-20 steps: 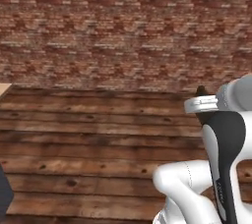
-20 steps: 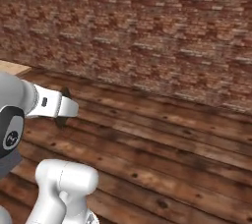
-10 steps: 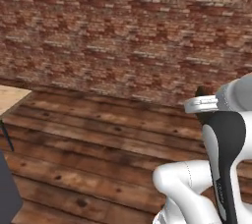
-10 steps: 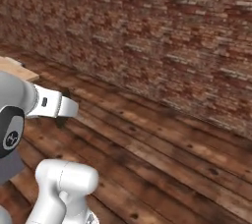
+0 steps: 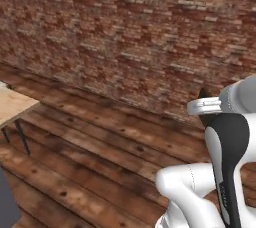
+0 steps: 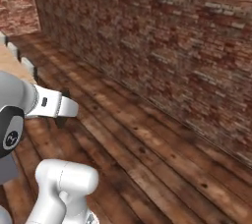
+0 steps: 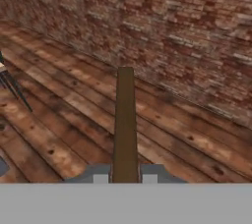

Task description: Start the toaster. Once the lever pops up, take the bread to the plate on the dining counter.

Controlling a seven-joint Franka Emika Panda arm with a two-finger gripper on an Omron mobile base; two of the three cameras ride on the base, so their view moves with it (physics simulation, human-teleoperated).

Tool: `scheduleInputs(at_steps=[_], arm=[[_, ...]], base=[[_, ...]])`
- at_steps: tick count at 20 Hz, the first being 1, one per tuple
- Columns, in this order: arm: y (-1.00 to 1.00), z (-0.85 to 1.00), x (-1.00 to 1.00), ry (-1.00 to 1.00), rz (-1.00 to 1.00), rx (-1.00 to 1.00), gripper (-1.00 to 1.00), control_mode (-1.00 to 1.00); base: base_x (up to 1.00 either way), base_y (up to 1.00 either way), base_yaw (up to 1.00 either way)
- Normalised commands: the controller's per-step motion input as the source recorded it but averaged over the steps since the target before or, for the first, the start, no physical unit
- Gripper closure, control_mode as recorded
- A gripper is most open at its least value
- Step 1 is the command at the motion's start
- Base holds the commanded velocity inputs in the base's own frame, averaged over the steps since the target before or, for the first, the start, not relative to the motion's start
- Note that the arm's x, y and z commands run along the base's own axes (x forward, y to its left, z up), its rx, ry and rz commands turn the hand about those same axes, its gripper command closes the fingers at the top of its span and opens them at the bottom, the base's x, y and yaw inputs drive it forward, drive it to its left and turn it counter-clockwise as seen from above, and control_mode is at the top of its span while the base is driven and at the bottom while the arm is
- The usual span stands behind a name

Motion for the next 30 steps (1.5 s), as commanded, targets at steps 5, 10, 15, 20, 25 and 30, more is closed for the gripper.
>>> scheduleInputs(at_steps=[5, 10, 15, 20, 25, 30], arm=[[0.0, 0.0, 0.0, 0.0, 0.0, 0.0, 1.0, 1.0], [0.0, 0.0, 0.0, 0.0, 0.0, 0.0, 1.0, 1.0], [0.0, 0.0, 0.0, 0.0, 0.0, 0.0, 1.0, 1.0], [0.0, 0.0, 0.0, 0.0, 0.0, 0.0, 1.0, 1.0], [0.0, 0.0, 0.0, 0.0, 0.0, 0.0, 1.0, 1.0], [0.0, 0.0, 0.0, 0.0, 0.0, 0.0, 1.0, 1.0]], base=[[1.0, -0.71, 0.43], [1.0, -0.69, 0.43], [1.0, -0.65, 0.43], [1.0, -0.45, 0.46], [1.0, -0.41, 0.46], [1.0, -0.49, 0.41]])
